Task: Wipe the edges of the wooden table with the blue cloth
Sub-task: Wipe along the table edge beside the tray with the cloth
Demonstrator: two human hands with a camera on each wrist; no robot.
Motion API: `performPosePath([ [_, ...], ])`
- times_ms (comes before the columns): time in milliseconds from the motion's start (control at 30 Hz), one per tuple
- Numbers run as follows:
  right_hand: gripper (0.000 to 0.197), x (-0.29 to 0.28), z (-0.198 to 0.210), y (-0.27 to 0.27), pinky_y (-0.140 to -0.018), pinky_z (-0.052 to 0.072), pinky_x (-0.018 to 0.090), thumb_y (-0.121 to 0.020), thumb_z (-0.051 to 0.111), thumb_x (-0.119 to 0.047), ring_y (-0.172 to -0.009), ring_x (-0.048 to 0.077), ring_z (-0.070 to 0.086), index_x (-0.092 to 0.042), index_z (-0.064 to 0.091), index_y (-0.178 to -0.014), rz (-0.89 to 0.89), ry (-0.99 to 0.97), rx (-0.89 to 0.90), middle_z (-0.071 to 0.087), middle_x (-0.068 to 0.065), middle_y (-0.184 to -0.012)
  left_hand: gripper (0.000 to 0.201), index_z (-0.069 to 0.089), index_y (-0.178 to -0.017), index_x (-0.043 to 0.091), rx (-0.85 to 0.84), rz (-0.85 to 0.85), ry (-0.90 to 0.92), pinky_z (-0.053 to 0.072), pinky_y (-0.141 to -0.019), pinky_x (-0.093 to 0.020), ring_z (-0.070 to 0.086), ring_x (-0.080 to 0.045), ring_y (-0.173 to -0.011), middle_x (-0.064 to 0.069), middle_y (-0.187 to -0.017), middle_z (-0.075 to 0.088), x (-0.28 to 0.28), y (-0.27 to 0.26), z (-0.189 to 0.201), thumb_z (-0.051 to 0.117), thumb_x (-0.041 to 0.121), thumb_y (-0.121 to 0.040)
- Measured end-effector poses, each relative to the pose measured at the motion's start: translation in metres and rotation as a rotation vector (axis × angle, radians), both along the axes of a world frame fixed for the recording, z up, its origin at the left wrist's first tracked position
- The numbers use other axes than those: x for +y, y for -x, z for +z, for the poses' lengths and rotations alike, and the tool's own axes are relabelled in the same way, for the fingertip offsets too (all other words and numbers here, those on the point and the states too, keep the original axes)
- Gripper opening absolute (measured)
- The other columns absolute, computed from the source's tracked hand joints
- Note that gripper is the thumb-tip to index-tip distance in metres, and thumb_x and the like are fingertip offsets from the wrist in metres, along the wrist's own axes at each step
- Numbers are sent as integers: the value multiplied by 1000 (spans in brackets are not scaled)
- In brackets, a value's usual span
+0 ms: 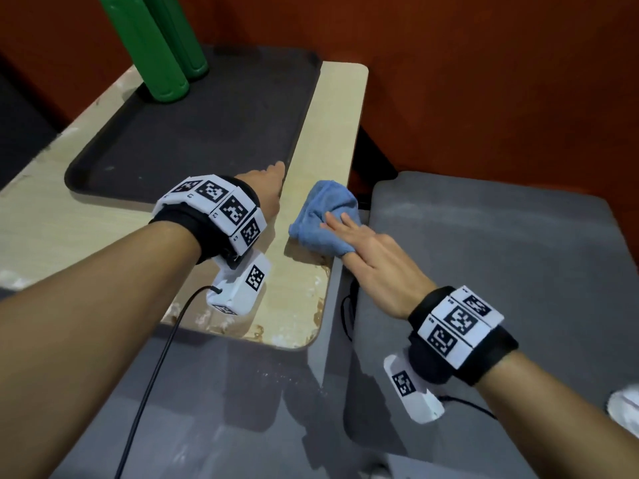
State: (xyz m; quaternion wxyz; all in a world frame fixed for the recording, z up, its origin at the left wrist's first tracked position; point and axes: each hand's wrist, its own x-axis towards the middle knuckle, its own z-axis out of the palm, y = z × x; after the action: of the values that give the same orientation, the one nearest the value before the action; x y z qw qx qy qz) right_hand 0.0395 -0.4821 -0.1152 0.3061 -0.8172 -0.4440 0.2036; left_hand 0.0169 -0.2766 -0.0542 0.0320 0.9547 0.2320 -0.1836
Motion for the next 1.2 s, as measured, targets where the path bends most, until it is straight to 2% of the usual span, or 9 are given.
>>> performPosePath([
  [133,56,-11,1,29,-122,6,29,-95,25,-24,-146,-3,4,-33,24,-150,18,10,2,16,-18,-158,54,17,-149,1,-17,-41,-22,37,-104,-41,46,-34,-130,-21,-145,40,0,2,0,37,9,-100],
  [233,55,-8,-2,22,-123,6,32,-96,29,-19,-146,-2,6,-35,25,-148,12,-6,10,19,-19,-157,54,18,-149,1,-15,-44,-31,38,-103,-42,48,-35,-128,-22,-144,42,1,4,-3,38,9,-99],
  [367,60,10,-8,-8,-120,18,45,-88,24,-37,-148,16,17,-41,22,-148,-119,20,29,20,-8,-160,55,15,-150,1,-19,-45,-36,37,-104,-43,46,-36,-130,-22,-145,41,1,2,-6,37,9,-100],
  [433,58,14,-6,-10,-120,17,45,-91,26,-35,-148,19,16,-40,22,-149,-139,27,39,18,-7,-160,55,15,-150,1,-18,-41,-39,38,-102,-42,47,-36,-128,-22,-144,42,0,1,-5,37,8,-100],
  [500,56,10,-2,1,-120,15,38,-95,27,-31,-148,14,14,-37,22,-150,-108,39,14,15,-10,-160,55,15,-150,1,-13,-46,-42,38,-104,-44,47,-37,-128,-22,-145,40,1,1,-4,36,8,-100],
  [700,55,-15,3,49,-123,10,33,-94,24,-26,-146,-4,3,-35,25,-149,-11,33,-14,15,-23,-157,54,15,-149,1,3,2,-22,36,-105,-42,44,-34,-131,-20,-148,37,-4,0,-1,35,5,-99],
  [933,57,5,0,29,-122,12,35,-93,26,-26,-147,0,6,-31,29,-149,-91,21,-16,18,-19,-158,56,12,-150,2,-2,-2,-6,35,-108,-43,38,-32,-136,-19,-152,29,-3,2,-4,34,2,-98],
  [1033,61,0,6,45,-122,10,32,-89,23,-27,-147,0,4,-30,27,-150,-84,40,-27,16,-16,-159,55,13,-150,2,9,-4,4,34,-110,-43,38,-34,-136,-19,-153,29,-3,2,-2,33,3,-99],
  [1200,67,-21,12,83,-122,4,25,-83,12,-40,-144,-8,0,-36,25,-149,-24,65,-7,15,-24,-157,54,13,-150,1,6,2,3,33,-111,-41,38,-32,-137,-17,-155,27,-1,2,-1,33,3,-99],
])
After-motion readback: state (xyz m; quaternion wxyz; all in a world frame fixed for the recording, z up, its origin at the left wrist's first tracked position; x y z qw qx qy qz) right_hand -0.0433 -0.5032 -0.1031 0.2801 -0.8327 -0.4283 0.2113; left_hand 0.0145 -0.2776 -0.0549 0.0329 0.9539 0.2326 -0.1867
